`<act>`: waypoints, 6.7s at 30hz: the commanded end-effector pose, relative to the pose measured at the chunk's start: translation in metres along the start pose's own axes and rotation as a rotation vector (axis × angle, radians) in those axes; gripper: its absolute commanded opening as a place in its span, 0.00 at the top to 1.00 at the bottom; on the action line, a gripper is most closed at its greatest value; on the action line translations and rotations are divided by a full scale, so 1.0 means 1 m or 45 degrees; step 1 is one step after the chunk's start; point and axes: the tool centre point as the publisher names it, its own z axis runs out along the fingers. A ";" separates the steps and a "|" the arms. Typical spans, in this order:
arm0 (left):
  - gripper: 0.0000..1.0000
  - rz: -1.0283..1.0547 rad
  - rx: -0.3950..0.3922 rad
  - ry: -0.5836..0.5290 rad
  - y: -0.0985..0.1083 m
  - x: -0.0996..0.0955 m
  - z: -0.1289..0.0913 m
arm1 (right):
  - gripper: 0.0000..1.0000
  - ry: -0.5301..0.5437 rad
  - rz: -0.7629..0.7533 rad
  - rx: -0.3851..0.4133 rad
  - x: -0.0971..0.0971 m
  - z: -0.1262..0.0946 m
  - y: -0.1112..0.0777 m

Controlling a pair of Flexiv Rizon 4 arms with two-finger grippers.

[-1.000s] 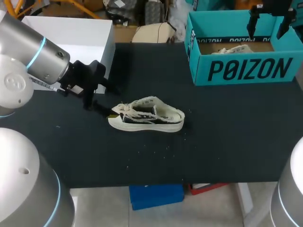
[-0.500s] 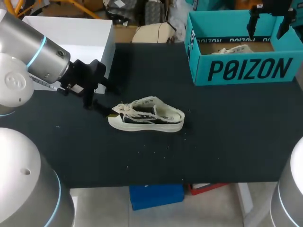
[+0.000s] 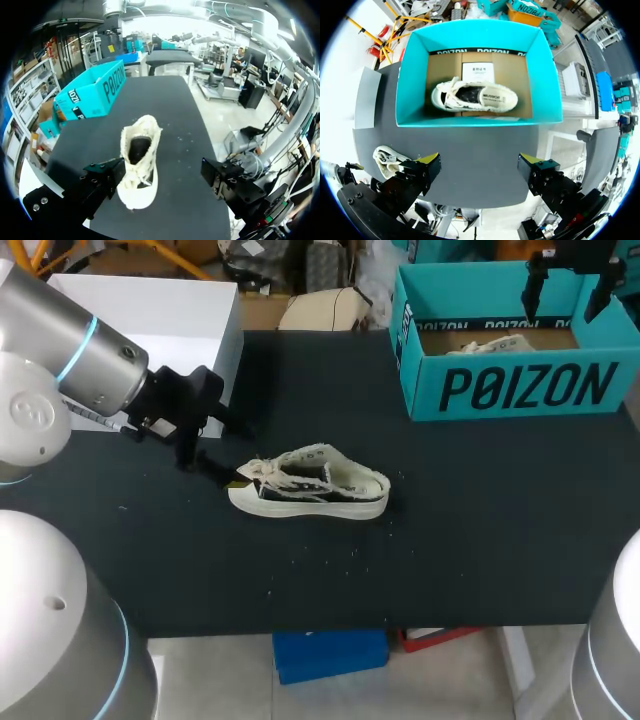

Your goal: Take the shoe out of the shoebox, open the shoe tongue, remove and reinsert the insole, then place the shoe into the shoebox

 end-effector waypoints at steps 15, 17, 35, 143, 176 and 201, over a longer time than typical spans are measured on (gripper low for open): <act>0.00 0.002 0.000 -0.004 0.001 0.000 0.002 | 0.00 -0.036 -0.321 -0.031 0.013 -0.003 -0.017; 0.00 0.002 0.000 -0.004 0.001 0.000 0.002 | 0.00 0.013 -0.498 -0.083 0.026 -0.010 -0.028; 0.00 0.002 0.000 -0.004 0.001 0.000 0.002 | 0.00 0.105 -1.110 -0.369 0.075 -0.013 -0.067; 0.00 0.002 0.000 -0.004 0.001 0.000 0.002 | 0.00 0.802 -1.640 -1.054 0.299 0.230 -0.159; 0.00 -0.392 -0.476 -0.304 -0.034 0.007 -0.003 | 1.00 0.842 -1.607 -1.052 0.301 0.236 -0.161; 0.00 -1.262 -0.990 -0.546 -0.044 -0.012 0.035 | 1.00 0.842 -1.607 -1.052 0.301 0.236 -0.161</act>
